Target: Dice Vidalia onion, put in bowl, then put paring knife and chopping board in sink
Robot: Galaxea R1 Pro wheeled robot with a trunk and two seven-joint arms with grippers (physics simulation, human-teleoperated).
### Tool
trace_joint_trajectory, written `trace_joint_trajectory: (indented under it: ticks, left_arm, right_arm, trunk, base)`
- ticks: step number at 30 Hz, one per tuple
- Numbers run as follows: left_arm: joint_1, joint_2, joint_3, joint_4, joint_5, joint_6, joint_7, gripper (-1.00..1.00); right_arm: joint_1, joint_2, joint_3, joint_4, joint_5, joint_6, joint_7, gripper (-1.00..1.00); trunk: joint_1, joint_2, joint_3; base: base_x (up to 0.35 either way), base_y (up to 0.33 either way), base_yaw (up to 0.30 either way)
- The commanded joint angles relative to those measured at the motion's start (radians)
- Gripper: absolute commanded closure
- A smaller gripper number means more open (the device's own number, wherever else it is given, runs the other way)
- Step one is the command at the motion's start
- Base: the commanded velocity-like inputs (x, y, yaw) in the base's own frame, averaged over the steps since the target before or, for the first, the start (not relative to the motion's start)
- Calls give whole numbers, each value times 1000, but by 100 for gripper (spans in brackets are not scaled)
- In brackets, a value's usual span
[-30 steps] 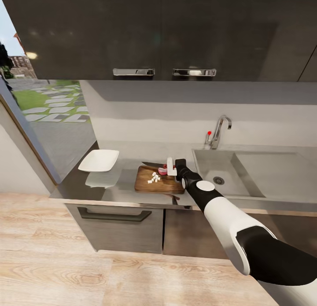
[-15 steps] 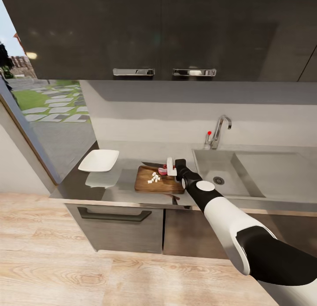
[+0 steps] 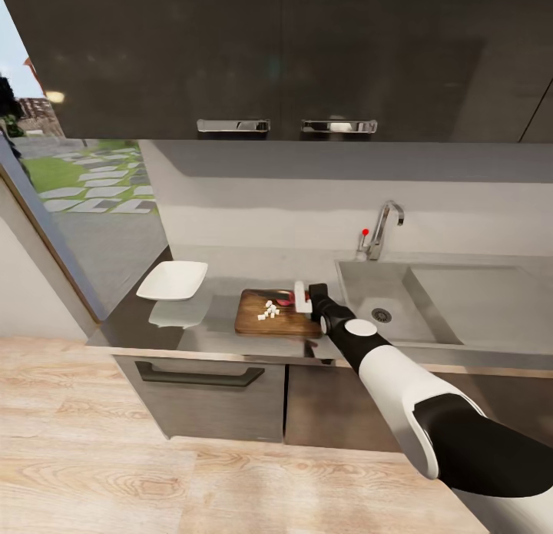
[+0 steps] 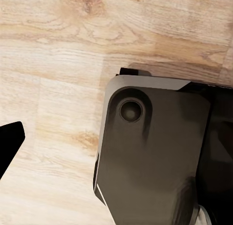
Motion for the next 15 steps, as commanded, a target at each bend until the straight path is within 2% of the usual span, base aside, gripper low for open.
trace_joint_trajectory:
  ticks: [1,15]
  left_arm:
    - [-2,0,-7,4,7,-7,1,-100]
    - [-2,0,-8,4,7,-7,1,-100]
  right_arm:
    - [-1,-3,6,1,5,5,6,100]
    - [-1,-13,2,3,-1,-3,4,100]
  trunk:
    - [1,-2,-2]
    - [1,-2,-2]
  base:
    - [0,0,0]
    - [0,0,0]
